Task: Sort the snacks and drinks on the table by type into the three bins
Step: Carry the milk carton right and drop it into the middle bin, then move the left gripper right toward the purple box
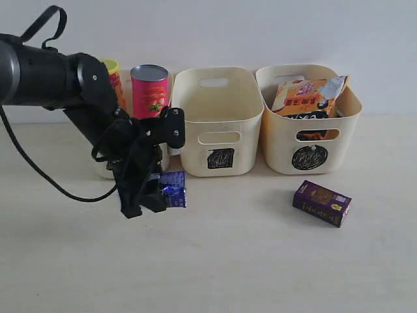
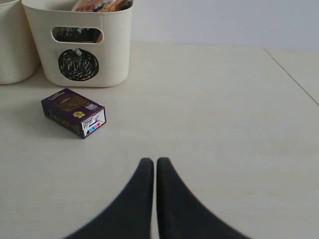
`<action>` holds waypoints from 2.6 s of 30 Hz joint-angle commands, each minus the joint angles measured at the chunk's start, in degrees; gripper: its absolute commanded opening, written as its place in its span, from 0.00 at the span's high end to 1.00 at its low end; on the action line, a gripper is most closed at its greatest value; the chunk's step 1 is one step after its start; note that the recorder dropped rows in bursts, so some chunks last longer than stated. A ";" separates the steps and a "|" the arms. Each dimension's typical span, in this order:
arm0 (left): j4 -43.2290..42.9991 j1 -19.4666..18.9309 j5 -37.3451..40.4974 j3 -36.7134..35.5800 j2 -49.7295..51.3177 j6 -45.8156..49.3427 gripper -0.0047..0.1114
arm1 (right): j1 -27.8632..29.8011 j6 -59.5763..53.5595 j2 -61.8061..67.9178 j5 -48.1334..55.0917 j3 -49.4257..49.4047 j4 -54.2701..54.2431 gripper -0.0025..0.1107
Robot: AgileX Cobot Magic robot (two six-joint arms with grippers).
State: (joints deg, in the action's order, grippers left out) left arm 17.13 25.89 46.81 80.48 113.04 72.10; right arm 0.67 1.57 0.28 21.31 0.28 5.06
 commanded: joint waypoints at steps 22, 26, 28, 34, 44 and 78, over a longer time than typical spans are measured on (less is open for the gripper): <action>30.43 3.38 -37.38 6.48 -4.72 -0.48 0.92 | 0.40 -0.19 -0.28 -0.89 -0.28 -0.13 0.98; 30.85 3.38 -45.03 6.56 -3.09 -0.33 0.92 | 0.40 -0.19 -0.28 -0.89 -0.28 -0.13 0.98; 30.85 3.38 -46.81 7.36 -1.96 -0.33 0.92 | 0.40 -0.19 -0.28 -0.89 -0.28 -0.13 0.98; 30.85 3.38 -44.04 12.90 2.83 -0.33 0.92 | 0.40 -0.19 -0.28 -0.89 -0.28 -0.13 0.98; 31.53 3.38 -43.51 16.57 7.76 -0.52 0.92 | 0.40 -0.19 -0.28 -0.89 -0.28 -0.13 0.98; 30.85 3.38 -27.13 18.02 2.59 -6.08 0.83 | 0.40 -0.19 -0.28 -0.89 -0.28 -0.13 0.98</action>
State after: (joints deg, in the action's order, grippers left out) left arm 48.41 29.08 14.33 98.22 117.91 70.59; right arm 0.67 1.57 0.28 21.31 0.28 5.06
